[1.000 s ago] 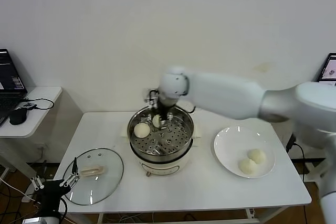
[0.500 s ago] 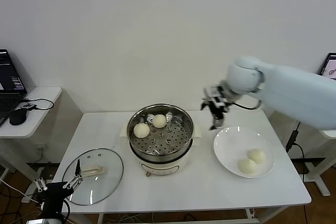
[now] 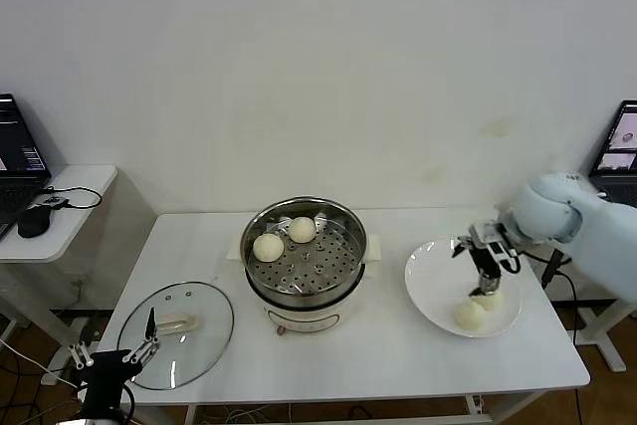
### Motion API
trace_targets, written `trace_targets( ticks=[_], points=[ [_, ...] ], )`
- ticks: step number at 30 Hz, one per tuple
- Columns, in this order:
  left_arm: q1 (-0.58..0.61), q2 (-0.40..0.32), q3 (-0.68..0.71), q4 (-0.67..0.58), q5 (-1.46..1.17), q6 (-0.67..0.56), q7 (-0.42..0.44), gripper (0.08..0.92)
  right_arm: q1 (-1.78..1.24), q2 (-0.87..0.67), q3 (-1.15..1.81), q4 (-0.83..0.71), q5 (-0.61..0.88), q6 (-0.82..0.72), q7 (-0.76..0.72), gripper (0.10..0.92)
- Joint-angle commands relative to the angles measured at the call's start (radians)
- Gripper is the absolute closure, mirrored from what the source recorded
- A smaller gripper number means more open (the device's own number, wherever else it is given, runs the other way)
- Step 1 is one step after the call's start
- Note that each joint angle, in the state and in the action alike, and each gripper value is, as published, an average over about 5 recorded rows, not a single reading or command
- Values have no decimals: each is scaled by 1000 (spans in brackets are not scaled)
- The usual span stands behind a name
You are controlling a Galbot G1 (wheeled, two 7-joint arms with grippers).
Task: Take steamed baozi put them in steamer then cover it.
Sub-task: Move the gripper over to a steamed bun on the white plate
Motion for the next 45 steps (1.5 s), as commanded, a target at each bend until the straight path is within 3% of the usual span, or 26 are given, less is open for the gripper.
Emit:
trace_targets(
  ticks=[1,18,33,45],
  points=[
    [2,-1,-1,0,1,0,0,177,-292,-1,190,-119,-146,57,-2,202],
    [10,-7,-16,4,2,-1,-1,177,-311,112,181,-191,-159,32,14,217],
    [6,-8,-12,8,3,-2,-2,177,-315,126,190,-208,-162,17,20,377],
    [8,-11,-12,2,3,-2,-3,177,-292,121,197,-205,-157,19,19,423]
  ],
)
